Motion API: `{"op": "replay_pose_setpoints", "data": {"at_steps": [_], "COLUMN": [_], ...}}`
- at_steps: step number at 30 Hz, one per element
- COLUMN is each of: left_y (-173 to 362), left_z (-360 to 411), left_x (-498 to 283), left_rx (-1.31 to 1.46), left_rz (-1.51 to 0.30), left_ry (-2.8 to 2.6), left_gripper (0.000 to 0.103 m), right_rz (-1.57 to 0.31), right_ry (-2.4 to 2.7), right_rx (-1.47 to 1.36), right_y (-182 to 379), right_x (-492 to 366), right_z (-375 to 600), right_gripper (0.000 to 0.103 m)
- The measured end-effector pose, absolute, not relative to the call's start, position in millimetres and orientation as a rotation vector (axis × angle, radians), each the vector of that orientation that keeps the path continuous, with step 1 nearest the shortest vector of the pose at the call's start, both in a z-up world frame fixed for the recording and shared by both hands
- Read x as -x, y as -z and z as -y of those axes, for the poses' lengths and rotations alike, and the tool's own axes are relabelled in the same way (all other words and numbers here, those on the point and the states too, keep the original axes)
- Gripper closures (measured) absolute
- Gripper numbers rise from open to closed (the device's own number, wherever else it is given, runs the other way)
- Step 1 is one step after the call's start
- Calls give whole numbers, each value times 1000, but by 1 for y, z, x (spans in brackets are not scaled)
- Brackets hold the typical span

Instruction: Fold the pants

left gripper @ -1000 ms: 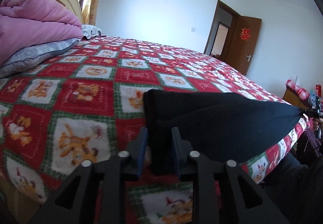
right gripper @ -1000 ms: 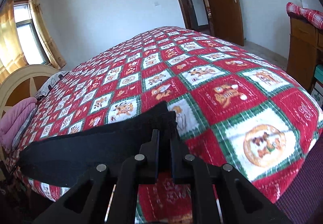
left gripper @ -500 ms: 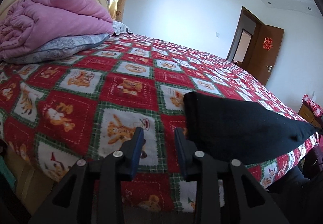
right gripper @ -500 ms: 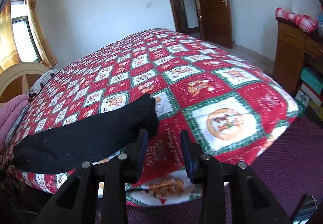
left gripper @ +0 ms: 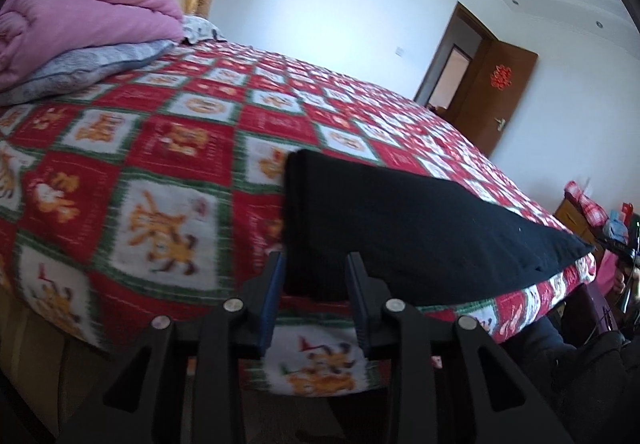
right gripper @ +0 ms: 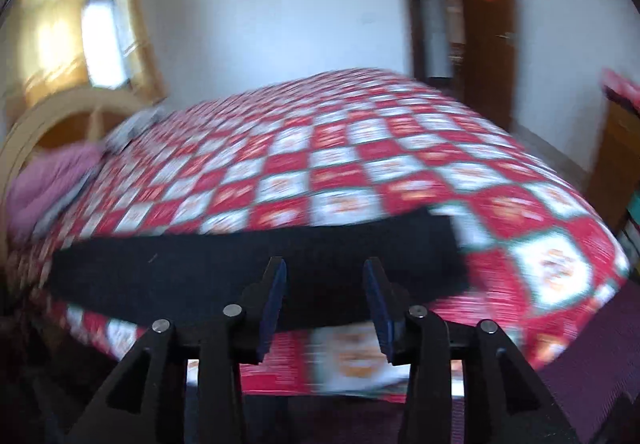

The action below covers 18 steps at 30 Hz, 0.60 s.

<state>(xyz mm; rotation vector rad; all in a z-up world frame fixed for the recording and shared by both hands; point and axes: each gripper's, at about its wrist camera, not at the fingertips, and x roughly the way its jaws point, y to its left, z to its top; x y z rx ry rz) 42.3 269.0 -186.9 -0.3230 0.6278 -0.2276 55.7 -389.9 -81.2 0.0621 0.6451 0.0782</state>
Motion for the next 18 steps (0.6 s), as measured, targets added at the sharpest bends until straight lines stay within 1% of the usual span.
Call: {"op": "replay_pose_setpoints", "data": {"at_steps": [3,7,9,12,15,18], "left_y": [191,195,196,196,186,175], "left_z": [-255,-244,-245,-250,-259,-269], "left_x": [-48,-53,-53,-53,-51,-46], "left_rx": [292,245,253,271,264,274], "left_rz": [-651,-674,-682,-682,-663,-627], "left_ry": [231,213,208,199,180,170], "left_gripper": [69,68,69,68,69,69], "right_rz": [-690,-759,-778,-760,-747,-739], "right_ry": [-217,-381,-448,-487,-472,-476], "right_rx": [14,119,231,465,563,557], "right_y": [98,134,154,184,197,198], "right_x": [-73,-88,-88,-81,-83,-85], "right_z": [327,241,197,138,118,115], "right_gripper": [57,57,57,57,57,57]}}
